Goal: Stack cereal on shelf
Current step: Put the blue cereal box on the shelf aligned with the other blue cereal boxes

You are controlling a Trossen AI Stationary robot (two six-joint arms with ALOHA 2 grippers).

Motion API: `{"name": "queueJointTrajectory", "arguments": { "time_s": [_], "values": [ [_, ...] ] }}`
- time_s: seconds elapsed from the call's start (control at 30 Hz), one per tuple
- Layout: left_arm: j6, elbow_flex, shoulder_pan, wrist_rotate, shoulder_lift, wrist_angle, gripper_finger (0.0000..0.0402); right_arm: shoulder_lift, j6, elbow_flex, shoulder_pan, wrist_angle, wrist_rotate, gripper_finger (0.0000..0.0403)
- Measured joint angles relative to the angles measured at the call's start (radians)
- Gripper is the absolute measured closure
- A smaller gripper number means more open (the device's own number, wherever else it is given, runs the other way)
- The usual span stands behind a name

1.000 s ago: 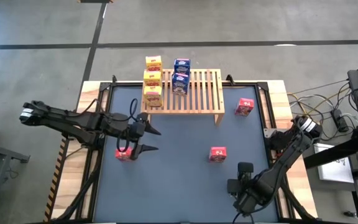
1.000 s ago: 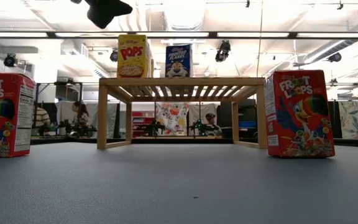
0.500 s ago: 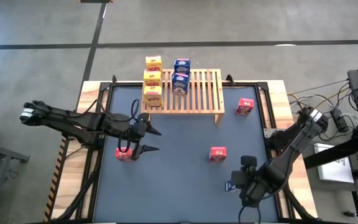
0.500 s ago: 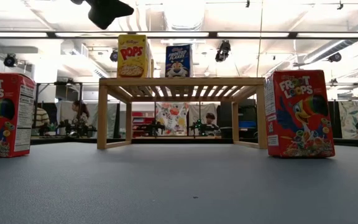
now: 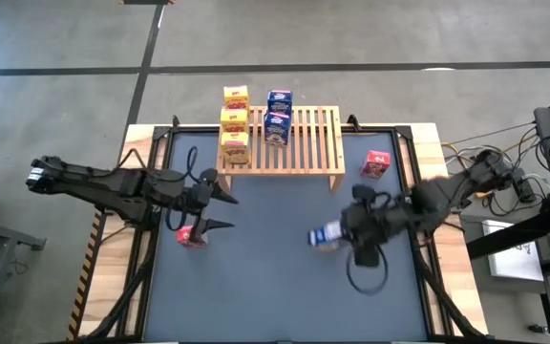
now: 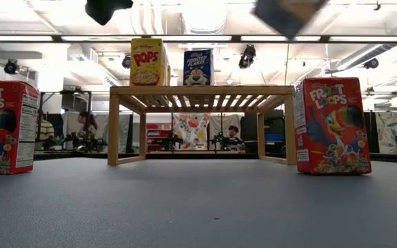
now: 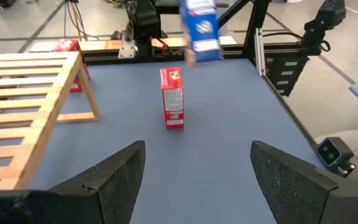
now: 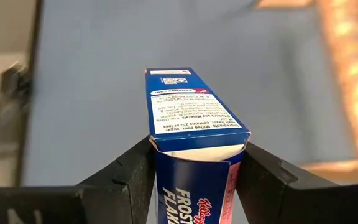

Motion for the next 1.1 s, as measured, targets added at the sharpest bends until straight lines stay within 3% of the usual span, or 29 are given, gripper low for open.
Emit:
{"name": "queueJointTrajectory", "arguments": {
  "time_s": [0.23, 0.4, 0.53, 0.73, 0.9, 1.1],
  "values": [
    [0.011, 0.0, 0.0, -0.021, -0.013, -0.032, 0.0126, 0.094, -0.293, 0.167, -0.246, 0.022, 0.01, 0.0225],
    [0.011, 0.0, 0.0, -0.021, -0.018, -0.056, 0.0126, 0.212, -0.451, 0.322, -0.407, 0.003, -0.106, 0.0225],
    [0.01, 0.0, 0.0, -0.021, -0.02, -0.088, 0.0126, 0.312, -0.554, 0.458, -0.501, -0.047, -0.113, 0.0225],
    [0.007, -0.001, 0.0, -0.021, -0.039, -0.129, 0.0126, 0.454, -0.701, 0.606, -0.592, -0.081, -0.114, 0.0225],
    [0.003, -0.001, 0.0, -0.021, -0.058, -0.143, 0.0126, 0.562, -0.749, 0.757, -0.642, -0.213, -0.114, 0.0225],
    [0.003, -0.001, 0.0, -0.021, -0.067, -0.146, 0.0126, 0.586, -0.792, 0.765, -0.67, -0.214, -0.115, 0.0225]
  ]
}}
